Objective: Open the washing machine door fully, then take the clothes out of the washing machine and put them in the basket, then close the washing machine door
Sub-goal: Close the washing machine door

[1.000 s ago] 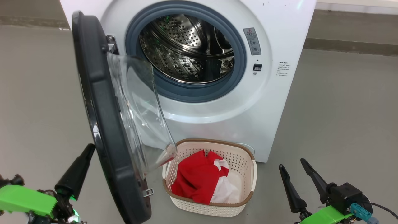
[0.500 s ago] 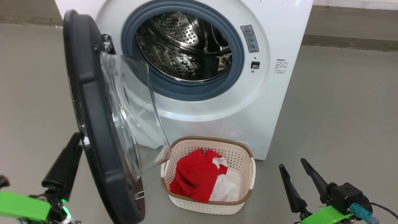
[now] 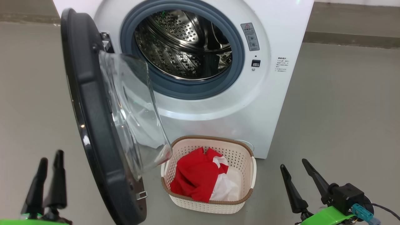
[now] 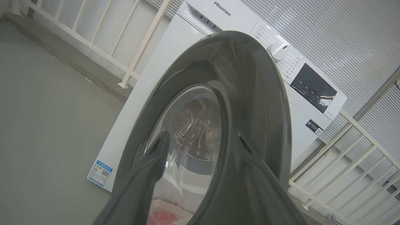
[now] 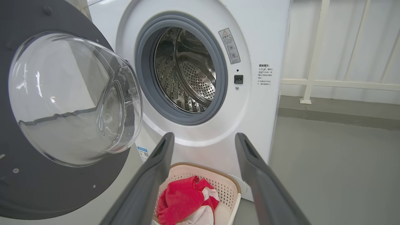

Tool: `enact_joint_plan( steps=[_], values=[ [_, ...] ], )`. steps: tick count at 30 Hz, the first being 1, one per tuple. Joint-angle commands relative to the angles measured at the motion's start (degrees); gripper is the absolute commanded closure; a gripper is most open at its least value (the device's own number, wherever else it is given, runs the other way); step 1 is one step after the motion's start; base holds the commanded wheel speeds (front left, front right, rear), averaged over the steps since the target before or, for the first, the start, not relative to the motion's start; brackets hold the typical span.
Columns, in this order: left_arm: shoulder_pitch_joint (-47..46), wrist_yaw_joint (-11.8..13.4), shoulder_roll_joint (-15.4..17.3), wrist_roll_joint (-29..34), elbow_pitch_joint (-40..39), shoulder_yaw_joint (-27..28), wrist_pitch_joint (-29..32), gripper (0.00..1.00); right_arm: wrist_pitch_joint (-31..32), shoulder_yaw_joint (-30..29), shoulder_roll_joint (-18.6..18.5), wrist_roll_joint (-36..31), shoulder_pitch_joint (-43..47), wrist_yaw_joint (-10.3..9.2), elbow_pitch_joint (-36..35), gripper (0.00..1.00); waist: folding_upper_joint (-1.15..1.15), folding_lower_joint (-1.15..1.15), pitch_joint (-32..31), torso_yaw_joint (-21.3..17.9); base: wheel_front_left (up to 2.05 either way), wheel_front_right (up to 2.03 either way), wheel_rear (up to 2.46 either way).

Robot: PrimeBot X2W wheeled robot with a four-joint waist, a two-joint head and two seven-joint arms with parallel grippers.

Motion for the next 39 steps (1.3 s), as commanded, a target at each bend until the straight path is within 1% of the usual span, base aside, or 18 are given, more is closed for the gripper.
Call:
enact_joint_plan(
  steps=[1,4,5,6,10,11,12,14,21,23,32,39],
  values=[
    [-0.7,-1.4,2.0,3.6,-0.4,0.6,-2.5,0.00,-0.4,1.1,-0.3,0.2,-2.3,0.36,-1.4,0.00,0.00,0.00,0.1,0.0,0.00,0.00,0.00],
    [0.1,-2.7,3.0,8.7,1.6,-0.8,-7.3,0.00,-0.4,1.1,-0.3,0.2,-2.4,0.36,-1.4,0.00,0.00,0.00,0.2,-0.1,0.00,0.00,0.00],
    [0.7,-3.2,3.8,13.9,4.5,-1.4,-12.1,0.00,-0.4,1.2,-0.2,0.2,-2.6,0.36,-1.3,0.00,0.00,0.00,0.3,-0.3,0.00,0.00,0.00],
    [0.8,-3.2,4.1,15.8,5.5,-1.6,-13.2,0.00,-0.4,1.2,-0.2,0.3,-2.6,0.36,-1.3,0.00,0.00,0.00,0.3,-0.4,0.00,0.00,0.00],
    [1.5,-3.2,4.4,23.6,8.7,-2.4,-15.1,0.00,-0.4,1.2,-0.2,0.2,-2.7,0.36,-1.4,0.00,0.00,0.00,0.4,-0.7,0.00,0.00,0.00],
    [2.0,-3.5,3.8,28.1,10.6,-2.5,-15.3,0.00,-0.4,1.3,-0.2,0.3,-2.7,0.36,-1.4,0.00,0.00,0.00,0.4,-0.9,0.00,0.00,0.00],
    [2.3,-3.6,3.1,30.6,11.3,-2.1,-15.3,0.00,-0.4,1.3,-0.3,0.3,-2.7,0.36,-1.4,0.00,0.00,0.00,0.4,-1.0,0.00,0.00,0.00],
    [2.5,-3.8,2.5,33.4,11.9,-1.9,-15.3,0.00,-0.4,1.3,-0.3,0.3,-2.7,0.36,-1.3,0.00,0.00,0.00,0.3,-1.0,0.00,0.00,0.00],
    [2.6,-4.4,-0.4,38.2,13.8,0.1,-15.3,0.00,-0.4,1.7,-0.4,0.3,-2.8,0.36,-1.3,0.00,0.00,0.00,0.2,-1.1,0.00,0.00,0.00],
    [2.7,-4.5,-1.3,38.4,14.2,0.9,-15.3,0.00,-0.4,1.8,-0.4,0.3,-2.8,0.36,-1.4,0.00,0.00,0.00,0.2,-1.3,0.00,0.00,0.00],
    [3.6,-5.1,-3.3,39.8,15.3,2.9,-15.4,0.00,-0.4,2.0,-0.2,0.5,-2.5,0.36,-1.1,0.00,0.00,0.00,-0.3,-1.5,0.00,0.00,0.00],
    [3.7,-5.3,-4.0,40.0,15.6,3.3,-15.4,0.00,-0.4,2.0,-0.5,0.6,-2.4,0.36,-1.0,0.00,0.00,0.00,-0.9,-1.5,0.00,0.00,0.00]
  ],
)
